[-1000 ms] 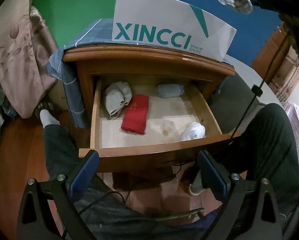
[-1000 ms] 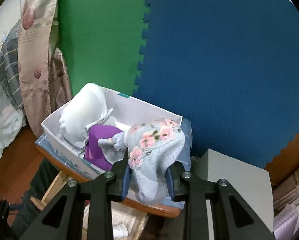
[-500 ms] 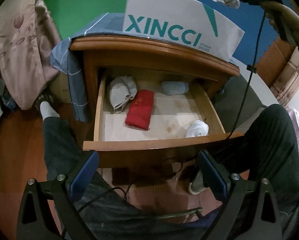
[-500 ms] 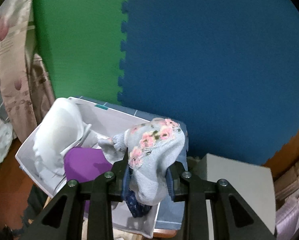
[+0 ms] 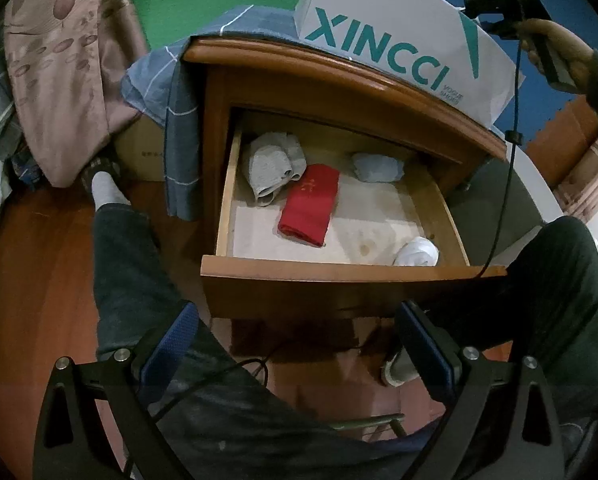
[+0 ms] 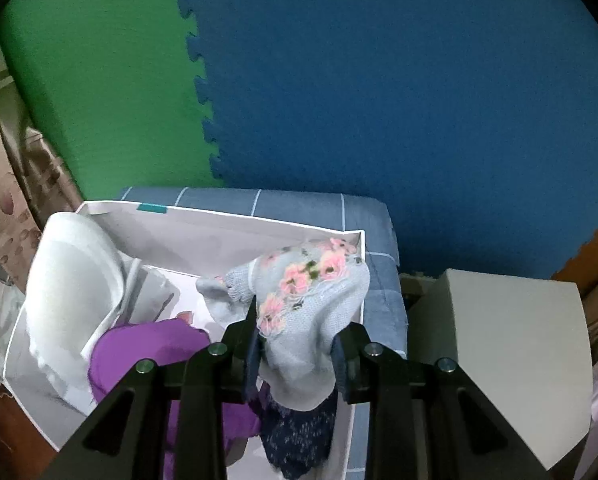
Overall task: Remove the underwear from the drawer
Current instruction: 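Open the right gripper to drop the floral briefs into the box, then lower the left gripper into the drawer toward the light blue sock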
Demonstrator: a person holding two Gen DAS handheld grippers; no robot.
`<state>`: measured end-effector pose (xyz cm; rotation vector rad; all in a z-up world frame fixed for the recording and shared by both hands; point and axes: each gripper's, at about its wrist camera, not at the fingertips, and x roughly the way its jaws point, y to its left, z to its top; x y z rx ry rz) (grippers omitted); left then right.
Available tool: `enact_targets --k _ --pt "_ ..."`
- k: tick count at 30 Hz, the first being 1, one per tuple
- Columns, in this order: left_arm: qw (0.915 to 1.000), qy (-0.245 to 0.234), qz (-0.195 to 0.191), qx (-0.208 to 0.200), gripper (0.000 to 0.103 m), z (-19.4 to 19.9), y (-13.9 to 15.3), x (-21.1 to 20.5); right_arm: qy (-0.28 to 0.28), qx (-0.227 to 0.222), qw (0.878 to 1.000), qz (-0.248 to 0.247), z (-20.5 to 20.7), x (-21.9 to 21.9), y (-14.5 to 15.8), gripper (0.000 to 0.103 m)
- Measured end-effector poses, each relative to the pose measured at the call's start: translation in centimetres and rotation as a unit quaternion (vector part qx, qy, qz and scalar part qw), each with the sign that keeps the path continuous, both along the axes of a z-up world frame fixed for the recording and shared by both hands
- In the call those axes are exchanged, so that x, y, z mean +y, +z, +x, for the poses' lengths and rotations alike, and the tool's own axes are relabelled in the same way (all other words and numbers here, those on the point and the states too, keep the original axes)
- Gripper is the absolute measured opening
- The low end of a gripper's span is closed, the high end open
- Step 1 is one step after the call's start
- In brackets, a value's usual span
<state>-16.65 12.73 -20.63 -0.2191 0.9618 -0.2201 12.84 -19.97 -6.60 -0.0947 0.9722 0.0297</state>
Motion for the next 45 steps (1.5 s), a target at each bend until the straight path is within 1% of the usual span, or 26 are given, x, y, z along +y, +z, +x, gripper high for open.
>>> enact_targets --k 1,4,5,6,7,8,9,11,13,15,18,21,23,26,28,31,33,35,37,39,40,41,42,43,44,45 --pt "1.0000 -0.001 0.002 0.001 0.097 0.0 0.0 0.0 0.000 0.004 1.000 -0.002 0.3 -0.1 -0.3 0.030" --pt "1.0000 -0.003 0.008 0.004 0.097 -0.1 -0.1 -0.1 0.004 0.009 1.000 0.001 1.1 -0.3 -0.9 0.036" --pt "0.9999 -0.003 0.009 0.006 0.097 0.0 -0.2 -0.1 0.004 0.017 1.000 0.002 1.3 -0.4 -1.3 0.038" --pt "0.9999 -0.003 0.011 0.009 0.097 0.0 -0.3 -0.1 0.005 0.023 1.000 0.007 1.6 -0.4 -1.7 0.041" --pt "0.9999 -0.004 0.012 0.009 0.097 0.0 -0.3 -0.2 0.005 0.026 1.000 0.014 1.8 -0.6 -1.9 0.046" --pt "0.9998 -0.006 0.015 0.009 0.097 0.0 -0.2 -0.3 0.010 0.019 1.000 0.019 1.8 -0.6 -1.8 0.053" --pt "0.9998 -0.007 0.017 0.009 0.097 -0.1 -0.2 -0.3 0.009 0.016 1.000 0.014 1.8 -0.6 -1.8 0.057" --pt "0.9997 -0.010 0.021 0.010 0.097 -0.1 -0.3 -0.6 0.017 0.013 0.999 0.027 1.7 -0.6 -1.7 0.061" --pt "0.9995 -0.014 0.027 0.009 0.097 -0.1 -0.3 -0.9 0.022 0.007 0.999 0.029 1.3 -0.7 -1.6 0.061" --pt "0.9992 -0.020 0.033 0.009 0.097 -0.1 -0.3 -1.2 0.024 -0.007 0.999 0.046 0.6 -1.3 -1.2 0.061" --pt "0.9987 -0.029 0.042 0.007 0.097 0.0 -0.3 -1.8 0.019 -0.043 0.995 0.085 -1.1 -2.9 -0.1 0.063" --pt "0.9973 -0.046 0.058 0.007 0.097 0.0 -0.3 -2.9 0.013 -0.077 0.988 0.137 -3.5 -5.0 0.8 0.066" --pt "0.9962 -0.056 0.067 0.007 0.097 0.0 -0.2 -3.5 0.009 -0.085 0.984 0.157 -4.8 -6.2 0.9 0.067" --pt "0.9942 -0.072 0.080 0.000 0.097 0.0 0.0 -4.5 -0.002 -0.110 0.975 0.193 -8.5 -8.4 0.6 0.069" --pt "0.9919 -0.089 0.091 -0.012 0.097 0.2 0.1 -5.4 -0.006 -0.114 0.974 0.196 -10.4 -9.1 0.1 0.069" --pt "0.9862 -0.112 0.118 -0.033 0.097 1.4 0.5 -7.1 0.003 -0.132 0.976 0.173 -14.2 -10.0 -1.0 0.069" --pt "0.9810 -0.126 0.135 -0.060 0.097 2.6 1.1 -8.7 0.007 -0.137 0.977 0.161 -16.0 -10.8 -1.8 0.070" --pt "0.9668 -0.161 0.168 -0.106 0.097 3.8 1.8 -10.8 0.011 -0.135 0.980 0.149 -18.0 -11.6 -3.3 0.071" --pt "0.9447 -0.220 0.198 -0.141 0.097 4.9 1.9 -13.1 0.018 -0.124 0.982 0.141 -19.0 -12.0 -4.7 0.071" --pt "0.9306 -0.265 0.213 -0.135 0.097 7.0 1.7 -15.4 0.020 -0.109 0.985 0.134 -19.9 -12.2 -6.5 0.071" --pt "0.9284 -0.273 0.214 -0.133 0.097 7.7 1.8 -16.3 0.022 -0.105 0.985 0.135 -20.2 -12.3 -7.1 0.071" --pt "0.9259 -0.288 0.207 -0.130 0.097 8.5 1.8 -17.5 0.027 -0.106 0.984 0.137 -20.6 -12.5 -7.7 0.071" --pt "0.9205 -0.314 0.196 -0.125 0.097 9.3 1.6 -19.0 0.027 -0.111 0.984 0.135 -21.2 -12.7 -8.0 0.071" --pt "0.9149 -0.332 0.193 -0.124 0.097 9.7 1.3 -20.1 0.025 -0.112 0.984 0.133 -21.3 -12.7 -7.9 0.071" --pt "0.9054 -0.361 0.191 -0.116 0.097 10.4 0.6 -21.7 0.037 -0.128 0.981 0.138 -21.9 -12.6 -7.2 0.072" --pt "0.8993 -0.377 0.193 -0.108 0.097 10.8 0.1 -22.7 0.049 -0.143 0.977 0.148 -22.3 -12.6 -6.9 0.074"
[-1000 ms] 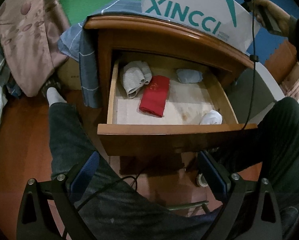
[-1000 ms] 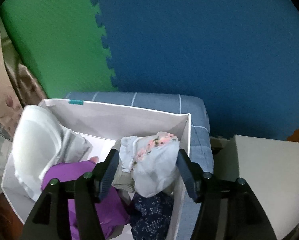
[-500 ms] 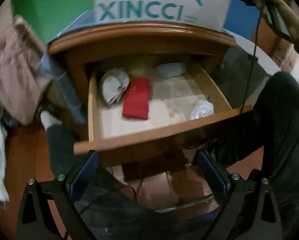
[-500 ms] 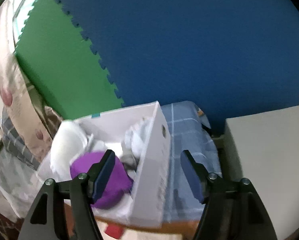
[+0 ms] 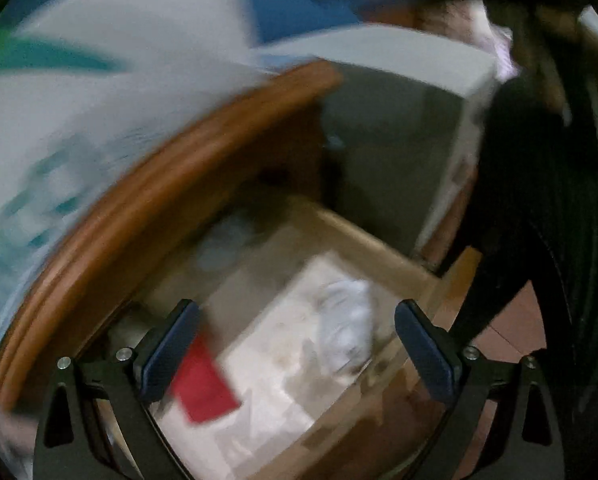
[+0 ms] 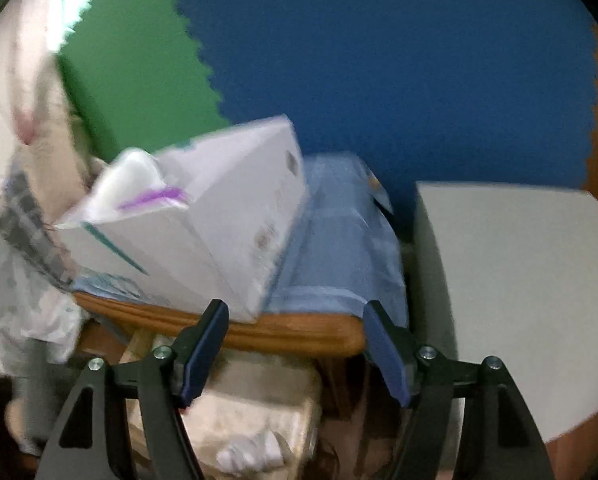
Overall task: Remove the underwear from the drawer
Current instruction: 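Lower the left gripper into the drawer toward the light blue sock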
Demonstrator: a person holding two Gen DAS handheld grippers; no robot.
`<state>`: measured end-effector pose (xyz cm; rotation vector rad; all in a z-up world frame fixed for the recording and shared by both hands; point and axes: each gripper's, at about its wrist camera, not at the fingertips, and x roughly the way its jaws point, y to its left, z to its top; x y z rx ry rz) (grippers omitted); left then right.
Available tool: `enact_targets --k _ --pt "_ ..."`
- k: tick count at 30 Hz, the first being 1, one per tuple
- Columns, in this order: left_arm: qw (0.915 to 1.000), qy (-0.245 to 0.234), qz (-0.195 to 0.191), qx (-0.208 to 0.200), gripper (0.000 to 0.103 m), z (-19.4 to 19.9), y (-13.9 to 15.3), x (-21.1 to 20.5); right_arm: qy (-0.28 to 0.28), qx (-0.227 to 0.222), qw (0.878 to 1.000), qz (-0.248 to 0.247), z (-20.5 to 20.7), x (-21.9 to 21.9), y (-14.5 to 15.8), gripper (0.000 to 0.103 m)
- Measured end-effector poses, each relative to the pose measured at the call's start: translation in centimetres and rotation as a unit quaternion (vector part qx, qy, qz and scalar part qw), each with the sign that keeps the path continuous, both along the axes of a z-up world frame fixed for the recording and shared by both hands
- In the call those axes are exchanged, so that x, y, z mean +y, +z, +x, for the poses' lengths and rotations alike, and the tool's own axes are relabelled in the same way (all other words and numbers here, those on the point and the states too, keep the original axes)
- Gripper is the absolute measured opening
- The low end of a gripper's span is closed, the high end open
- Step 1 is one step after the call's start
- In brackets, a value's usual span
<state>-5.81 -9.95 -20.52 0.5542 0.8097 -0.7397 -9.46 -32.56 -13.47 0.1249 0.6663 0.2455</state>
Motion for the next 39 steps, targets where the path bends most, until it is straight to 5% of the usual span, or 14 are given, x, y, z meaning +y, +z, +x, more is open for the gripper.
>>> enact_targets --k 7,12,17,21,24,26,27,29,32,33,34,36,37,39 --pt "0.9904 -0.048 0.090 0.094 0.090 4.2 -5.5 -6.0 -0.007 0.016 1.000 -0.004 0.4 -0.4 -0.8 0.081" --pt "0.9790 -0.014 0.084 0.185 0.089 7.1 -7.2 -6.7 -0.007 0.000 1.000 0.007 0.1 -0.7 -0.5 0.081" --pt "0.9738 0.011 0.091 0.208 0.076 8.0 -7.9 -6.9 -0.001 -0.007 1.000 0.007 -0.2 -0.4 -0.4 0.081" --pt "0.9884 -0.019 0.111 0.102 0.076 6.6 -7.9 -6.4 -0.002 -0.013 1.000 0.011 -0.5 -0.6 -0.2 0.081" --pt "0.9835 -0.048 0.170 0.036 0.074 5.6 -9.1 -5.8 -0.004 -0.016 1.000 0.017 -0.7 -0.8 0.0 0.081" --pt "0.9829 -0.063 0.168 -0.040 0.076 4.9 -8.5 -5.3 -0.005 -0.014 1.000 0.013 -0.7 -0.8 -0.1 0.081" --pt "0.9788 -0.064 0.179 -0.076 0.082 4.7 -8.4 -5.2 -0.005 -0.013 1.000 0.011 -0.6 -0.7 -0.1 0.081" --pt "0.9506 -0.107 0.218 -0.194 0.088 3.1 -9.1 -5.4 -0.002 -0.012 1.000 0.008 -0.5 -0.4 -0.1 0.081" --pt "0.9199 -0.166 0.227 -0.274 0.092 1.8 -10.5 -4.9 0.002 -0.006 1.000 -0.003 -0.2 0.2 -0.3 0.081" --pt "0.9235 -0.167 0.210 -0.274 0.092 2.0 -10.4 -4.7 0.003 -0.004 1.000 -0.007 -0.1 0.3 -0.4 0.081" --pt "0.9391 -0.152 0.188 -0.244 0.093 3.1 -10.2 -4.5 0.004 -0.002 1.000 -0.014 0.0 0.6 -0.5 0.081" --pt "0.9552 -0.105 0.171 -0.218 0.087 5.1 -10.2 -4.3 0.008 0.001 1.000 -0.023 0.0 0.9 -0.7 0.081" --pt "0.9519 -0.106 0.158 -0.240 0.085 4.9 -10.4 -4.2 0.009 0.001 1.000 -0.025 0.1 1.0 -0.7 0.081" --pt "0.9597 -0.116 0.123 -0.224 0.088 5.0 -10.4 -3.7 0.009 0.002 1.000 -0.027 0.1 1.0 -0.8 0.081"
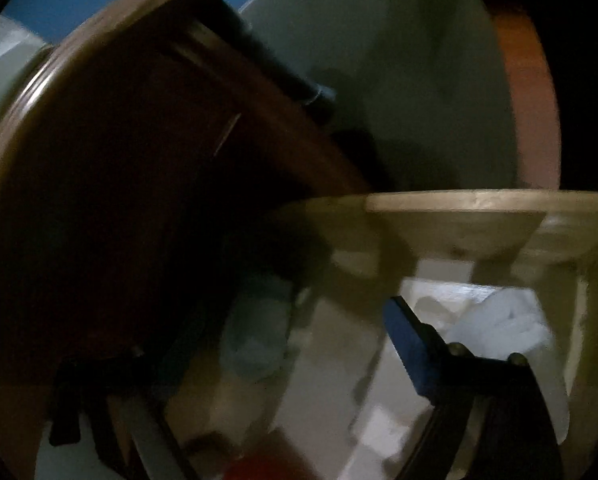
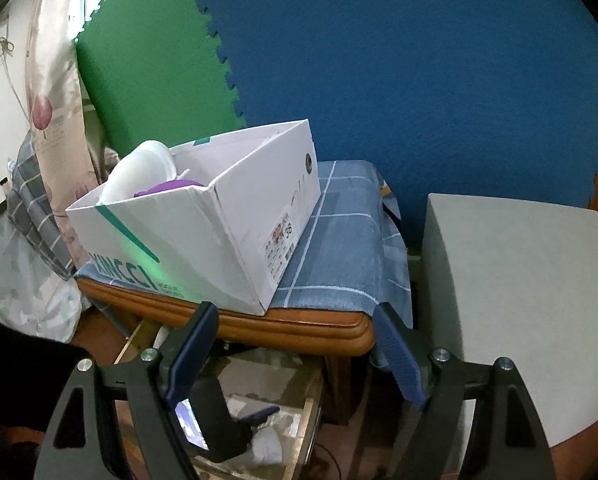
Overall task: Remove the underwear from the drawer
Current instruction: 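Lower the left gripper into the drawer toward the light blue sock, then close the left gripper on the light blue sock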
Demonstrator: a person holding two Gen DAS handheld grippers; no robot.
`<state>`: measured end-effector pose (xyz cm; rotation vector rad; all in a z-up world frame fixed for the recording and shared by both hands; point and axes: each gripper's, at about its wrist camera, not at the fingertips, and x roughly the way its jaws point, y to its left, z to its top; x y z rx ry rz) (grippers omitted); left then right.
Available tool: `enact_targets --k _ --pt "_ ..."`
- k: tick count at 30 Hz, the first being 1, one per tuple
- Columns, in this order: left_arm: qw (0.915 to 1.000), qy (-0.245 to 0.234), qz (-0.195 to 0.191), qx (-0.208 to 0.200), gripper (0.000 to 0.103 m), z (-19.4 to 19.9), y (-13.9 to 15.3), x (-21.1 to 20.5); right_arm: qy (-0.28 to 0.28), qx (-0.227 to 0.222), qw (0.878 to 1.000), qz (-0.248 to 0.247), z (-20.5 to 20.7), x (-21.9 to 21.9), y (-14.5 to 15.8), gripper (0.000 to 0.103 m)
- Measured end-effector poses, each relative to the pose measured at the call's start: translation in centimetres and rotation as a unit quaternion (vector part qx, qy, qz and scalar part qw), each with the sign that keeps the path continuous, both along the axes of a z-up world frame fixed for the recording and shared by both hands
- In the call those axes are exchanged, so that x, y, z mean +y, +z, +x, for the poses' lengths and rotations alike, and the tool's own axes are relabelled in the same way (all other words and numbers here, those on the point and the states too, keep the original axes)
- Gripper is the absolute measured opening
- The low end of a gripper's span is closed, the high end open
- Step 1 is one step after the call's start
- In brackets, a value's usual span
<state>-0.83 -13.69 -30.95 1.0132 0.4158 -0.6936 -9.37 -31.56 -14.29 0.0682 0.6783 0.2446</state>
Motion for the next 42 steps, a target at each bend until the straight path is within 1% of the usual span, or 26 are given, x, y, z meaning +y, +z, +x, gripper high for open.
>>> enact_targets --k 1,3,4,6,9,10,12,13,14,15,16,17,18,19,20,22,23,24,26,30,31,34,36,38,40,42 --pt "0.9997 -0.007 -0.018 0.012 0.088 0.1 0.0 0.5 -0.001 0.002 1.000 0.000 0.1 0.0 -0.1 0.081" --pt "0.9990 -0.019 -0.006 -0.041 0.085 -0.2 -1.1 0.7 -0.004 0.005 1.000 0.001 0.2 -0.1 -0.2 0.081" --pt "0.9990 -0.017 -0.018 -0.037 0.084 0.0 -1.2 1.0 -0.005 0.007 1.000 0.002 0.3 -0.2 -0.2 0.081" --pt "0.9982 -0.021 -0.046 -0.033 0.087 -0.2 -0.8 1.2 -0.006 0.011 1.000 0.001 0.5 -0.1 -0.4 0.081" --pt "0.9960 -0.021 -0.058 -0.064 0.092 0.0 -1.1 1.4 -0.002 0.017 1.000 -0.006 0.8 0.3 -0.7 0.081" --pt "0.9936 -0.025 -0.059 -0.094 0.093 -0.1 -1.5 1.7 -0.001 0.017 1.000 -0.008 0.8 0.4 -0.7 0.081" --pt "0.9849 -0.046 -0.032 -0.164 0.089 -1.1 -2.7 2.0 0.003 0.017 1.000 -0.013 0.8 0.6 -0.8 0.081" --pt "0.9842 -0.045 -0.034 -0.168 0.088 -1.3 -2.7 2.2 0.004 0.018 1.000 -0.014 0.8 0.6 -0.8 0.081" --pt "0.9875 -0.034 -0.038 -0.149 0.086 -1.8 -1.4 1.6 0.003 0.018 1.000 -0.013 0.8 0.5 -0.8 0.081" --pt "0.9948 0.001 -0.079 -0.064 0.089 -1.0 0.2 1.9 0.002 0.018 1.000 -0.012 0.8 0.4 -0.8 0.081" --pt "0.9892 0.031 -0.133 0.054 0.093 0.1 1.7 2.7 0.001 0.017 1.000 -0.010 0.8 0.3 -0.8 0.081" --pt "0.9719 0.048 -0.167 0.159 0.095 1.3 2.7 3.2 0.000 0.018 1.000 -0.007 0.9 0.2 -0.8 0.081" --pt "0.9796 0.012 -0.153 0.129 0.096 0.1 3.6 3.3 -0.001 0.019 1.000 -0.005 1.0 0.1 -0.9 0.081" --pt "0.9872 -0.009 -0.141 0.074 0.096 -1.1 3.9 3.5 -0.001 0.021 1.000 -0.004 1.0 0.1 -0.9 0.081" --pt "0.9906 -0.024 -0.131 0.031 0.097 -1.8 3.9 3.6 -0.001 0.021 1.000 -0.003 1.1 0.1 -0.9 0.081" --pt "0.9940 -0.026 -0.102 0.031 0.098 -1.3 2.8 4.1 0.003 0.022 1.000 -0.004 1.1 0.4 -1.0 0.081" --pt "0.9939 -0.009 -0.103 0.038 0.096 -0.4 2.4 4.1 0.006 0.023 1.000 -0.009 1.2 0.6 -1.1 0.081" --pt "0.9918 -0.005 -0.121 0.039 0.097 -0.2 2.3 4.5 0.009 0.023 1.000 -0.016 1.1 0.9 -1.1 0.081" --pt "0.9844 0.014 -0.143 0.101 0.096 0.5 1.7 4.9 0.016 0.024 0.999 -0.030 1.0 1.4 -1.2 0.081" --pt "0.9740 0.060 -0.158 0.150 0.098 2.4 0.6 6.9 0.022 0.029 0.998 -0.045 0.9 1.8 -1.5 0.081" --pt "0.9738 0.070 -0.168 0.136 0.099 2.8 0.8 7.7 0.021 0.029 0.998 -0.044 0.9 1.7 -1.5 0.081" --pt "0.9779 0.100 -0.162 0.087 0.100 4.0 0.8 8.3 0.012 0.025 0.999 -0.031 1.0 1.3 -1.3 0.081" --pt "0.9755 0.105 -0.173 0.086 0.101 4.8 0.6 7.3 0.007 0.022 1.000 -0.019 1.0 1.0 -1.1 0.081" --pt "0.9681 0.130 -0.198 0.081 0.101 5.8 0.6 6.9 0.007 0.028 0.999 -0.023 1.2 1.1 -1.3 0.081" --pt "0.9699 0.134 -0.199 0.045 0.102 6.1 0.0 5.5 0.009 0.035 0.999 -0.040 1.2 1.5 -1.7 0.081" --pt "0.9743 0.122 -0.187 0.026 0.102 6.2 -0.9 3.7 0.012 0.041 0.998 -0.054 1.3 1.9 -2.0 0.081"
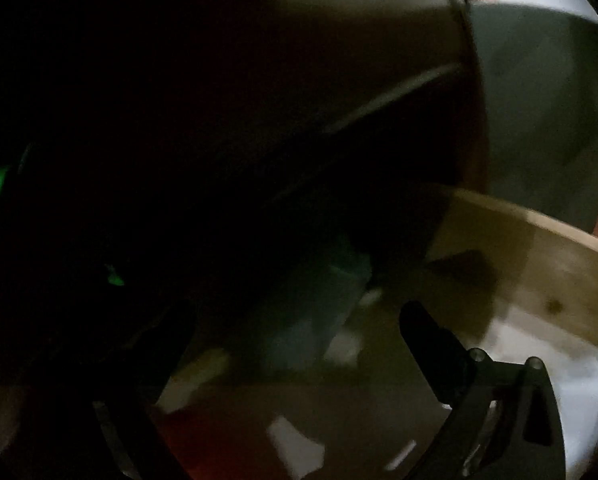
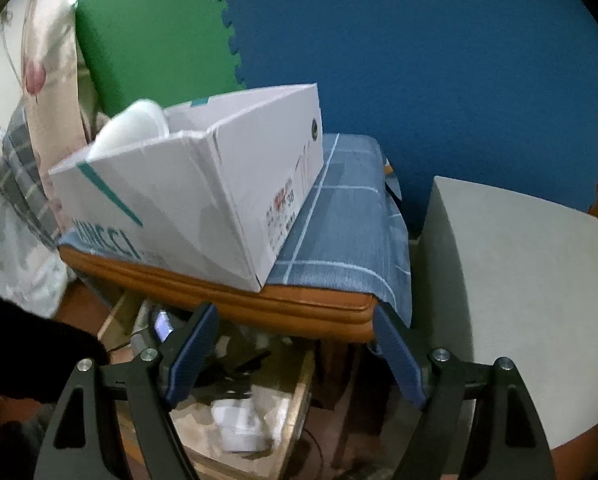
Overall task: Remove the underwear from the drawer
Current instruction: 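Close the left gripper on the light blue sock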
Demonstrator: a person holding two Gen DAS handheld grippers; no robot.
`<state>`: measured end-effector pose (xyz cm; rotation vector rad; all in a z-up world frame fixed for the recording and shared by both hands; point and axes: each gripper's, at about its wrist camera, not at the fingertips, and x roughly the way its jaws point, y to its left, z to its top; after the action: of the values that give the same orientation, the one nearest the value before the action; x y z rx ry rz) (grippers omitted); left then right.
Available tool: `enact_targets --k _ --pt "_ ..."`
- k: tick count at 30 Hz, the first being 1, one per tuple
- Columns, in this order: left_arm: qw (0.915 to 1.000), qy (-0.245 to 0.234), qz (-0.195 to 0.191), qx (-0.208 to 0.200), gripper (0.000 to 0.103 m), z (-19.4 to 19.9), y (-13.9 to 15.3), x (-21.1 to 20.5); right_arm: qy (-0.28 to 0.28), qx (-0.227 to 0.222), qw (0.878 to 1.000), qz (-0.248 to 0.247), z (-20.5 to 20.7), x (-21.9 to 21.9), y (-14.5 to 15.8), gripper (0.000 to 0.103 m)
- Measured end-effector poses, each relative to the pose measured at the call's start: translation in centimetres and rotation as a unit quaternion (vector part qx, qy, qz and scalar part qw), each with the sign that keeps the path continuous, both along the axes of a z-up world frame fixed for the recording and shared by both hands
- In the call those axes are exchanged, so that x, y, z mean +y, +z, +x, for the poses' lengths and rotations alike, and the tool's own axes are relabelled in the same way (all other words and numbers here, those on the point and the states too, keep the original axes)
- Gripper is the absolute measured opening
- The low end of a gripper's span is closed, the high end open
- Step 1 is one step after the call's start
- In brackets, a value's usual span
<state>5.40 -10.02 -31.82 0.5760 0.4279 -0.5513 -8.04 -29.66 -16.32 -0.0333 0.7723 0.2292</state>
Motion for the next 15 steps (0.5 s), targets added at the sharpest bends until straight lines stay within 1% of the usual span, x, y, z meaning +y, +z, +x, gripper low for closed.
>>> enact_targets --k 1,3,5,7,8,9,10,11,12,13,14,15 --pt "0.9997 -0.007 0.019 -0.015 0.102 0.1 -0.5 -1.2 0.003 0.004 1.000 -0.004 0.1 0.2 -0.2 0.081" --pt "0.9980 -0.019 0.043 -0.041 0.103 0.1 -1.2 -2.5 0.006 0.009 1.000 -0.010 0.3 0.5 -0.4 0.081" --pt "0.9955 -0.003 0.070 -0.064 0.103 0.3 -2.0 -3.2 0.007 0.012 1.000 -0.013 0.4 0.5 -0.6 0.081" --pt "0.9956 -0.011 0.073 -0.057 0.103 0.3 -2.3 -2.9 0.004 0.012 1.000 -0.010 0.4 0.3 -0.5 0.081" --pt "0.9950 -0.012 0.085 -0.052 0.099 0.3 -2.7 -2.8 0.003 0.011 1.000 -0.006 0.3 0.1 -0.5 0.081" --pt "0.9931 -0.023 0.110 -0.035 0.068 0.2 -3.5 -2.6 0.000 0.011 1.000 -0.003 0.2 -0.1 -0.4 0.081" --pt "0.9919 -0.034 0.120 -0.027 0.045 0.2 -3.8 -2.3 -0.003 0.011 1.000 0.001 0.2 -0.3 -0.4 0.081" --pt "0.9900 -0.028 0.133 -0.038 0.031 0.0 -3.8 -1.9 -0.005 0.011 1.000 0.005 0.2 -0.5 -0.3 0.081" --pt "0.9914 -0.033 0.126 -0.016 0.029 0.1 -3.4 -1.4 -0.006 0.010 1.000 0.008 0.2 -0.6 -0.2 0.081" --pt "0.9909 -0.038 0.129 -0.003 0.027 0.1 -3.0 -1.2 -0.008 0.007 1.000 0.010 0.2 -0.7 -0.1 0.081" --pt "0.9896 -0.052 0.134 0.009 0.023 -0.2 -2.6 -0.9 -0.009 0.005 1.000 0.012 0.1 -0.9 -0.1 0.081" --pt "0.9885 -0.068 0.133 0.024 0.022 -0.6 -1.9 -0.4 -0.011 0.004 1.000 0.013 0.0 -1.0 0.0 0.081"
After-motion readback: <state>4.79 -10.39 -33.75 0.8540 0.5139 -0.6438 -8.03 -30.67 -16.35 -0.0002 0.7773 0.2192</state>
